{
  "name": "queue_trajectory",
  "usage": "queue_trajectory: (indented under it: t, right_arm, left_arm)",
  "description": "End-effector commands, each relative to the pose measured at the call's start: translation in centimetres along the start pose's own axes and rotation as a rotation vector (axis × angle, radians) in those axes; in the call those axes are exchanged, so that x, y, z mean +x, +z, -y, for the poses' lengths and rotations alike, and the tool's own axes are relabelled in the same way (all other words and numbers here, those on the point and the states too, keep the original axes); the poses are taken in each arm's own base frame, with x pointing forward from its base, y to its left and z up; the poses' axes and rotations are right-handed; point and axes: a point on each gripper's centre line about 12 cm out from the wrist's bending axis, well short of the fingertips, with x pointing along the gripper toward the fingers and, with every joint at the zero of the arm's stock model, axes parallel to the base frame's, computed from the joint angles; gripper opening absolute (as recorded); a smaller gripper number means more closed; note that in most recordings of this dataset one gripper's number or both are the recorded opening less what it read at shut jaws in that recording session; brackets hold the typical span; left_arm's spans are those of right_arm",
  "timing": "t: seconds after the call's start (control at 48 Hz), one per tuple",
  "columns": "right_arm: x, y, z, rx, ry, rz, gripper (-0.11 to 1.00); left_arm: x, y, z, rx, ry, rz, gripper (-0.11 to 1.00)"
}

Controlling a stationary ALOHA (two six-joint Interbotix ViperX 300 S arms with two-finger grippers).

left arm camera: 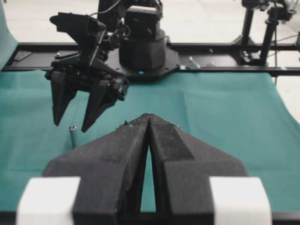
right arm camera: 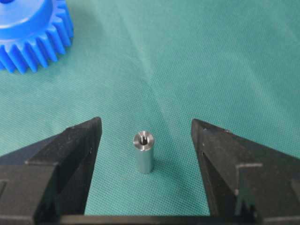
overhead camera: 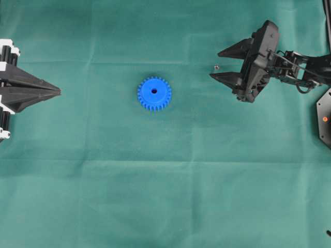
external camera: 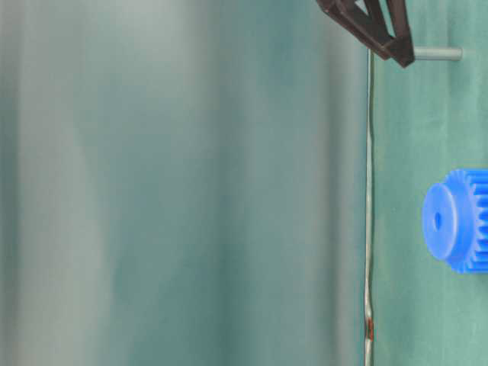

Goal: Insert the shaft placed at a random location into the center hole of the medium gear at another random location.
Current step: 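Lower the right gripper and close it around the silver shaft, then lift the shaft and carry it left over the blue gear's hole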

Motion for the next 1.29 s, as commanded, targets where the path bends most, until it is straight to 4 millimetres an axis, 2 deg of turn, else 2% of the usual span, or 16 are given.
queue_trajectory:
  t: [0.0,0.125,0.208,0.354,0.417,0.709,1.063,1.271]
  right_arm:
    - [0.3,0.8,0.1,0.001,-0.004,0.031,0.76]
    - [0.5,0.7,0.1,0.000,-0.004,0.026,0.75]
    - [0.4,0.7,0.1,0.000,-0.004,0.025,0.67]
    - [0.4,0.7,0.1,-0.002,-0.004,0.025,0.26]
    - [0.5,0.7,0.1,-0.004,-0.002,0.021,0.14]
    - [0.5,1.2,0.1,0.000,-0.004,0.037,0.13]
    - [-1.5,6.5,-0.1,-0.002,0.008,0.054,0.13]
    - [-2.4,7.6,-0.4,-0.005,0.017,0.049,0.13]
  left_arm:
    - [0.3,1.0,0.0,0.000,0.000,0.023,0.00]
    - [0.3,1.0,0.0,-0.002,0.000,0.021,0.00]
    - [0.3,0.9,0.0,0.002,-0.001,0.017,0.00]
    - [0.3,0.9,0.0,0.000,0.000,0.015,0.00]
    - [0.3,0.9,0.0,0.000,0.000,0.014,0.00]
    - [0.3,0.8,0.0,-0.002,0.000,0.011,0.00]
    - [0.3,0.8,0.0,-0.002,-0.002,0.011,0.00]
    - [0.3,0.8,0.0,-0.003,-0.002,0.011,0.00]
